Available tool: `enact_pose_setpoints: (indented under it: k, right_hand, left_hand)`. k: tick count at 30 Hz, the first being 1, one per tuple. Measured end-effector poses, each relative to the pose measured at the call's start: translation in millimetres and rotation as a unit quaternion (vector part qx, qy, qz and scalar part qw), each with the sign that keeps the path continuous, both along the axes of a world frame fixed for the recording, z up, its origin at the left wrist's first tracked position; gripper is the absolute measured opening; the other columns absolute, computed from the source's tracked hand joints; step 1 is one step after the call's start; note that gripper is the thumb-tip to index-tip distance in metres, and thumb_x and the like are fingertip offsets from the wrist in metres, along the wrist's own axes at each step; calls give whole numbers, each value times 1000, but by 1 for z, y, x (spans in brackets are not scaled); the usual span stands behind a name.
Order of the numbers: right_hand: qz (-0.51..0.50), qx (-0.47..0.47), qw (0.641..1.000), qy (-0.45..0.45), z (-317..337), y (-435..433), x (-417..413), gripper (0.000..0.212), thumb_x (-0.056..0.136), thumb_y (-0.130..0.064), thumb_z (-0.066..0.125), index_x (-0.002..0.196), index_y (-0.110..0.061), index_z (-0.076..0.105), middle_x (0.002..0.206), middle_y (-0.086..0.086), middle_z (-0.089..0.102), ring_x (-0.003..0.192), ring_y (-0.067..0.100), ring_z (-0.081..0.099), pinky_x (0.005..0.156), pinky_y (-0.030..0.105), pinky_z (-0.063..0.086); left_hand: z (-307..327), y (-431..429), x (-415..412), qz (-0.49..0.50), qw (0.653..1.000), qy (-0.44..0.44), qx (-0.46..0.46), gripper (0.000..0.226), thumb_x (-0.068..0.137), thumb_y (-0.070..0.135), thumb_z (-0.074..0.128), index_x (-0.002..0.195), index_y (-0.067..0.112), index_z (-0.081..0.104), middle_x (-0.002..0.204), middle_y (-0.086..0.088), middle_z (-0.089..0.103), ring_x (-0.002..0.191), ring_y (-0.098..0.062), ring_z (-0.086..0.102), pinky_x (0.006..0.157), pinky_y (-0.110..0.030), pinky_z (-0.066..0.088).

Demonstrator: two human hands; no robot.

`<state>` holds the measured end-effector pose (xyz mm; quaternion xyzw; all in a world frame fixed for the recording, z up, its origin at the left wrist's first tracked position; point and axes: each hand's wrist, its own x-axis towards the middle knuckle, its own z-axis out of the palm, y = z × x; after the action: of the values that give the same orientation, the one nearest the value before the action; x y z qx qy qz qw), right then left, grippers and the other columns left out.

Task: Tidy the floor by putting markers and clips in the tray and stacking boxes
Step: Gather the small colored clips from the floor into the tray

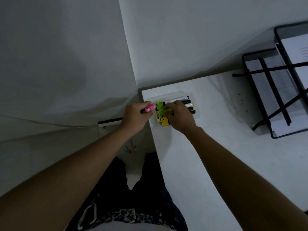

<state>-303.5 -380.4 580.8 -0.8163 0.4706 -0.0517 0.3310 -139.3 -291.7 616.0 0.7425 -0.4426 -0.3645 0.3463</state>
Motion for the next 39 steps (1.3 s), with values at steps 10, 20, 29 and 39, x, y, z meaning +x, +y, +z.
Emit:
enact_pose_setpoints:
  k: [10,20,29,39]
  right_hand:
    - [-33,35,999,-19,8,-3,-2,36,89,-22,60,121,-7,56,115,15,57,101,29,57,83,29,43]
    - [-52,42,998,-3,-2,-6,-20,38,92,-11,55,130,-8,57,127,17,52,115,29,53,89,17,33]
    - [-131,56,988,-62,-1,-9,-15,41,90,-11,59,130,-12,51,123,7,62,108,21,61,86,24,50]
    - [-224,122,954,-158,16,-13,-31,33,100,-41,38,105,-19,61,83,-10,66,61,2,64,55,13,48]
  left_hand:
    - [-2,0,-2,-8,1000,1,8,45,84,11,68,127,4,55,126,-12,62,112,-14,60,100,-21,42]
    - [-4,-23,-15,-11,1000,21,-7,37,82,12,71,118,5,64,113,-10,69,105,-15,64,94,-25,48]
    - [-2,-41,-18,-39,999,7,-24,27,82,10,70,109,6,69,102,-11,72,95,-18,65,88,-34,53]
    - [-11,-61,-47,-127,992,-9,-4,24,79,20,74,101,10,70,93,-5,71,82,-13,61,68,-8,41]
